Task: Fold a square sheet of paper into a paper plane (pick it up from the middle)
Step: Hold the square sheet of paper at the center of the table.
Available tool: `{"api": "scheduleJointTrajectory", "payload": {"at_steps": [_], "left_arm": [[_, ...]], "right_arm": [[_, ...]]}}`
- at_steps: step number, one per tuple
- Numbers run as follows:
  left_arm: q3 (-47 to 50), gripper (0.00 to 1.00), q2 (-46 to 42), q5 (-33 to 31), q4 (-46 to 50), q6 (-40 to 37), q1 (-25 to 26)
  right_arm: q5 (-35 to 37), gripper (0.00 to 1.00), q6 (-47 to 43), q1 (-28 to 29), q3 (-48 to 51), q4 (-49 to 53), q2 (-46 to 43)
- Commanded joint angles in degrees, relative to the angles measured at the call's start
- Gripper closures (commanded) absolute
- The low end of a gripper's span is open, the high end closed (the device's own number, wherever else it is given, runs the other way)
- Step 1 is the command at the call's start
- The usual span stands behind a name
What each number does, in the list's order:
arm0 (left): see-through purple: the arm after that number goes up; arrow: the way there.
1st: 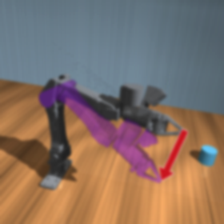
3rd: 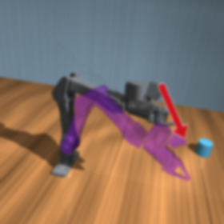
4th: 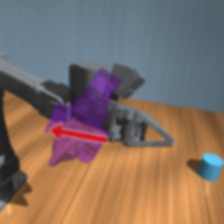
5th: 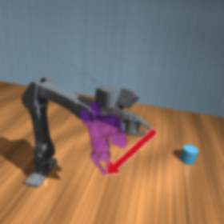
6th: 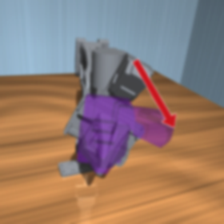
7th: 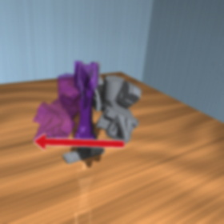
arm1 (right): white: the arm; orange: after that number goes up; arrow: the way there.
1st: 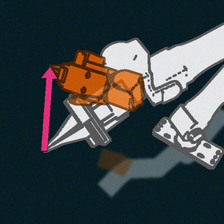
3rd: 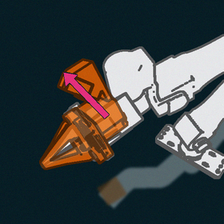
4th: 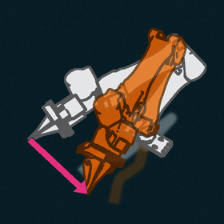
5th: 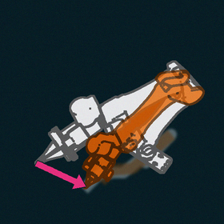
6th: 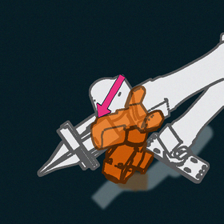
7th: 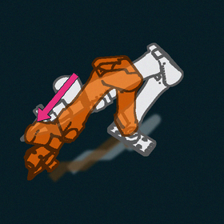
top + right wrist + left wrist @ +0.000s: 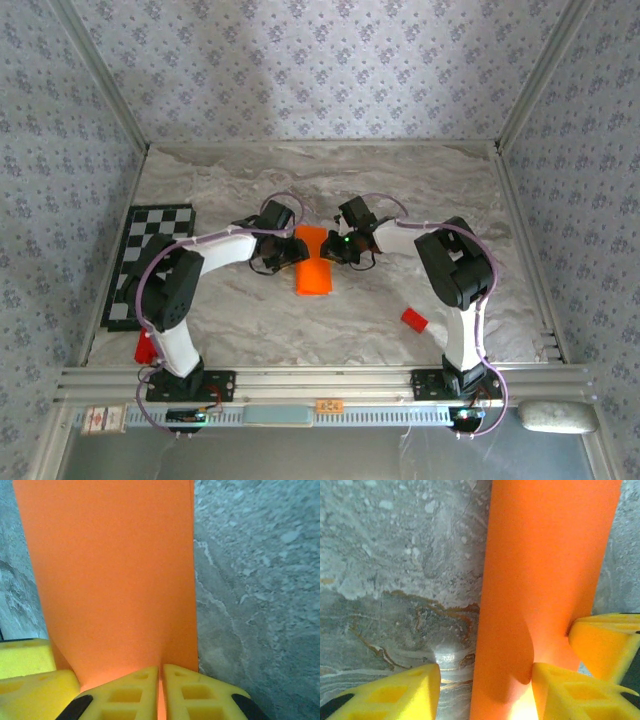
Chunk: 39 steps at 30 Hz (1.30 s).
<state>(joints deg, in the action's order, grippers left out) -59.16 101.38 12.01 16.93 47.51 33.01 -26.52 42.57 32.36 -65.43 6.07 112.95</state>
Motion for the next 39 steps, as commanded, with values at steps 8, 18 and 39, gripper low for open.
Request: {"api": "scheduleJointTrajectory", "payload": {"at_steps": [8, 18, 39], "left_arm": [[-3.37, 0.53, 4.35, 0.97, 4.34, -2.06, 1.34], [-2.85, 0.63, 6.83, 0.73, 5.1, -3.81, 1.31], [-2.98, 0.64, 9.27, 0.07, 5.22, -7.96, 1.19]], "right_arm": [[-2.62, 0.84, 2.58, -0.55, 0.25, 0.6, -0.95], [0.15, 0.74, 1.58, -4.82, 4.52, -2.86, -10.08], [1.76, 0.73, -0.58, -10.75, 9.88, -2.48, -13.67]]}}
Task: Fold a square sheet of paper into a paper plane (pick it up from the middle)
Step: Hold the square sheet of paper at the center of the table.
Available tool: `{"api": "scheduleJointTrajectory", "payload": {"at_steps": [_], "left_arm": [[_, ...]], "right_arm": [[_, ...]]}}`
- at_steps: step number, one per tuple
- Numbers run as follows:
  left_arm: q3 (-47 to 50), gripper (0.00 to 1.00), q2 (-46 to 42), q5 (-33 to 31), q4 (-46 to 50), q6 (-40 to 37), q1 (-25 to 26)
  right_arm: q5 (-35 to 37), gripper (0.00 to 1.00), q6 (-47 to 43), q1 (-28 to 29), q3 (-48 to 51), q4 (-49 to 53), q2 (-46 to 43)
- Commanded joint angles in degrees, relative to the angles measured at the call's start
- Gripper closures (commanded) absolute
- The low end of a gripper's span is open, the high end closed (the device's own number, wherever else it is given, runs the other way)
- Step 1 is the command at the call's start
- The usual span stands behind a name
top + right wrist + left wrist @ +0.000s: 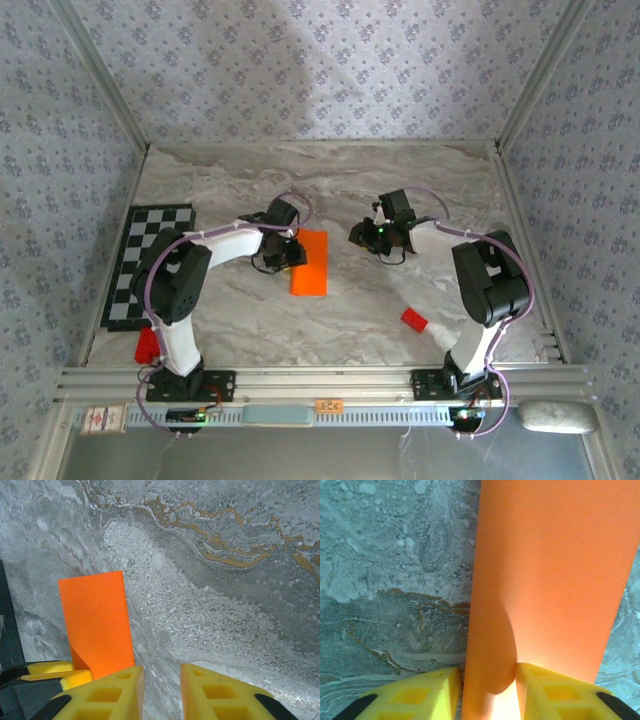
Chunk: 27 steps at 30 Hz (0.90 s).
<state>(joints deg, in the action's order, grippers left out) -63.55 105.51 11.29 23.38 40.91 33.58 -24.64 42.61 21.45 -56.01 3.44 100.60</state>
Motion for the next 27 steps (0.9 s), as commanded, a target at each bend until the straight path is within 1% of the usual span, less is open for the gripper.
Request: {"api": "scheduleJointTrajectory", "payload": {"at_steps": [1, 13, 18, 22, 27], "left_arm": [[1.43, 0.64, 5.23, 0.84, -1.29, -1.32, 0.69], [1.95, 0.63, 6.37, 0.66, -1.4, -2.45, 0.72], [2.15, 0.62, 6.72, 0.74, -1.48, -2.85, 0.77], [2.21, 0.62, 6.97, 0.91, -1.7, -2.95, 0.78], [2.37, 0.62, 7.16, 0.93, -1.8, -3.09, 0.7]], "right_arm": [[-0.37, 0.73, -0.62, 0.18, 0.45, -0.01, -1.17], [-5.15, 0.73, -0.93, 2.07, -0.02, -3.85, 0.8], [-6.65, 0.73, -3.69, 4.65, -2.39, -2.34, 2.12], [-7.5, 0.74, -4.11, 6.63, -3.78, -2.26, 3.49], [-8.7, 0.78, -4.11, 8.55, -5.63, -1.84, 6.1]]}}
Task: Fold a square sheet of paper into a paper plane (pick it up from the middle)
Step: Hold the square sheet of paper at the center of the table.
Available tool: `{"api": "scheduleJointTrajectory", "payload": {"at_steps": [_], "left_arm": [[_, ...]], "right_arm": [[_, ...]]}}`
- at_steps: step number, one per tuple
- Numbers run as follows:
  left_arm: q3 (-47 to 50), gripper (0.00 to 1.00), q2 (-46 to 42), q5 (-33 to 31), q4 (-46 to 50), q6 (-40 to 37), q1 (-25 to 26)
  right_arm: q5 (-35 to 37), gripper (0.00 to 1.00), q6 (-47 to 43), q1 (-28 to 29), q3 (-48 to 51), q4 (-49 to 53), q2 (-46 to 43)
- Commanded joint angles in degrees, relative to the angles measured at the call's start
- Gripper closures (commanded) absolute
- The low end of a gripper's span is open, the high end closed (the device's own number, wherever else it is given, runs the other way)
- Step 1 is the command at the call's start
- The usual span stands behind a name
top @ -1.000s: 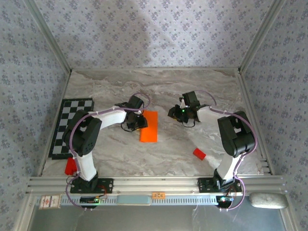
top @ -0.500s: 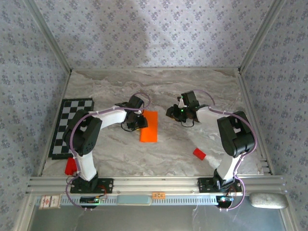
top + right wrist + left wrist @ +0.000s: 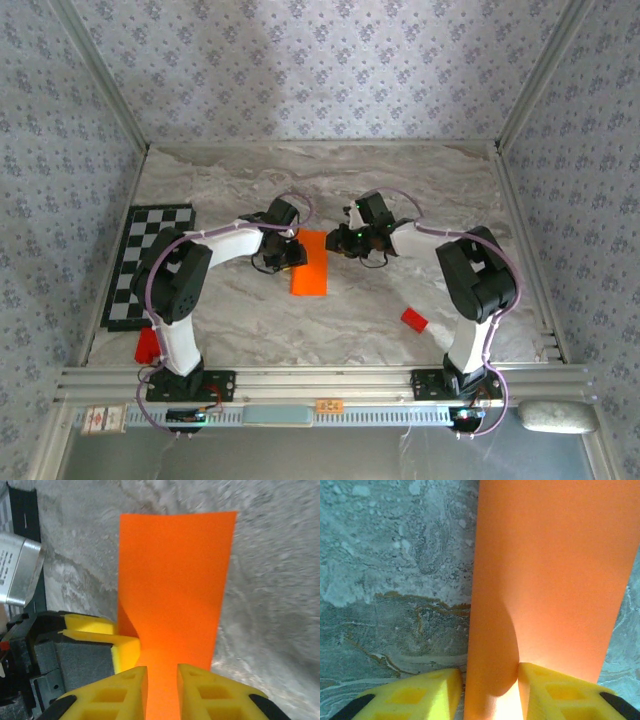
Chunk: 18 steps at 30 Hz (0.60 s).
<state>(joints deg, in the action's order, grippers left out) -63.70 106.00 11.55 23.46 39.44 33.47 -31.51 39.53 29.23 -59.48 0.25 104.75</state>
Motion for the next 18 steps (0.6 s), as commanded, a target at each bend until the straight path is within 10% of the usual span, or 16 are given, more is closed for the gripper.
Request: {"api": "scheduleJointTrajectory", "payload": {"at_steps": [1, 18], "left_arm": [[2.53, 0.62, 6.66, 0.67, -1.84, -1.61, 0.81], [3.1, 0.62, 6.83, 0.75, -2.33, -1.51, 0.94]], "right_arm": [[-2.1, 0.79, -0.95, 1.17, -2.54, 1.66, 2.57], [-2.15, 0.87, -1.18, 3.58, -7.19, 7.79, 9.84]]}}
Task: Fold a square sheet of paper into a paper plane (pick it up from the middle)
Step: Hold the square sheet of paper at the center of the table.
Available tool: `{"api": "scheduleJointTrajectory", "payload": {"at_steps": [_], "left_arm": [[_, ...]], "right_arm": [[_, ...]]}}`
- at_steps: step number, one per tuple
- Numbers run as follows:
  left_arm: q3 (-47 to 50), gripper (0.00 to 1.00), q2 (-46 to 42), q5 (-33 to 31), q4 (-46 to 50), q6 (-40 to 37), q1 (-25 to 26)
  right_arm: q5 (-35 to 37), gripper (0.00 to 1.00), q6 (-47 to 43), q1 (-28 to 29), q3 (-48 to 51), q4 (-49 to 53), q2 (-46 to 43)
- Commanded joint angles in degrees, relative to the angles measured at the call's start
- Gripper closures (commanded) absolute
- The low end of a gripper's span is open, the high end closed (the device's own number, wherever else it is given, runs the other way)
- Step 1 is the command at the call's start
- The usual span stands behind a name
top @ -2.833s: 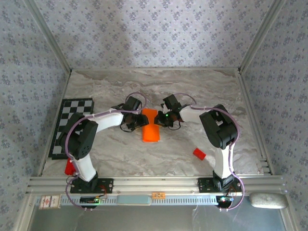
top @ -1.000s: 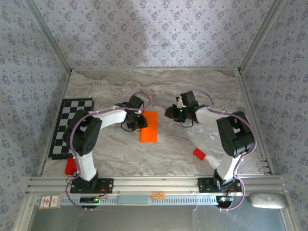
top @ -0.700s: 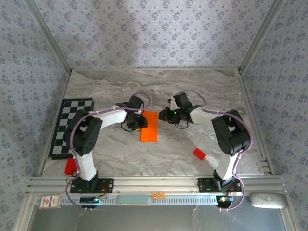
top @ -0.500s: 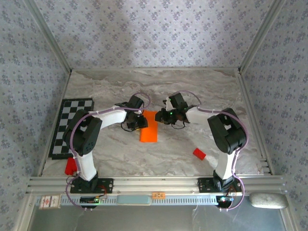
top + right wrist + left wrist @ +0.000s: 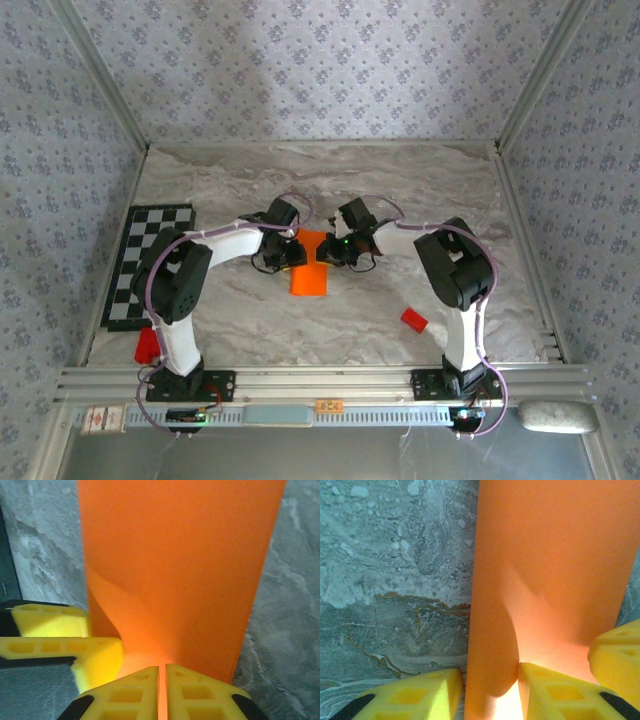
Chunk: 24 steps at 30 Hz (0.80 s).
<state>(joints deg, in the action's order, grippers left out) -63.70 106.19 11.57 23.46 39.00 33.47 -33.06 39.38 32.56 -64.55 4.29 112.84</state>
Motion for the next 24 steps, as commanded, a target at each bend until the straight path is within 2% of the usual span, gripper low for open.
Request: {"api": "scheduleJointTrajectory", "payload": {"at_steps": [1, 11, 15, 20, 22, 24], "left_arm": [[3.2, 0.62, 6.66, 0.73, -2.43, -0.97, 0.87], [2.62, 0.62, 5.08, 0.23, -2.14, -0.16, 0.76], [0.19, 0.61, -0.11, -1.56, -0.02, 0.83, -0.2], [-1.34, 0.57, -7.93, -6.73, 2.18, 2.92, -2.02], [-0.32, 0.57, -9.88, -5.5, 0.72, 4.17, -2.74], [1.04, 0.57, -11.14, -1.37, -2.64, 5.29, -3.17]], "right_arm": [[-0.54, 0.87, -1.35, 0.22, -2.52, 4.76, 2.09], [3.25, 0.89, -5.18, -0.09, -4.21, 14.15, 6.21], [6.02, 0.89, -7.87, -0.17, -5.73, 18.44, 8.37], [8.98, 0.9, -11.01, -0.26, -7.19, 21.99, 10.74], [9.52, 0.91, -11.91, -0.34, -7.56, 22.51, 11.4], [10.02, 0.91, -12.6, -0.4, -7.92, 22.94, 12.02]]}}
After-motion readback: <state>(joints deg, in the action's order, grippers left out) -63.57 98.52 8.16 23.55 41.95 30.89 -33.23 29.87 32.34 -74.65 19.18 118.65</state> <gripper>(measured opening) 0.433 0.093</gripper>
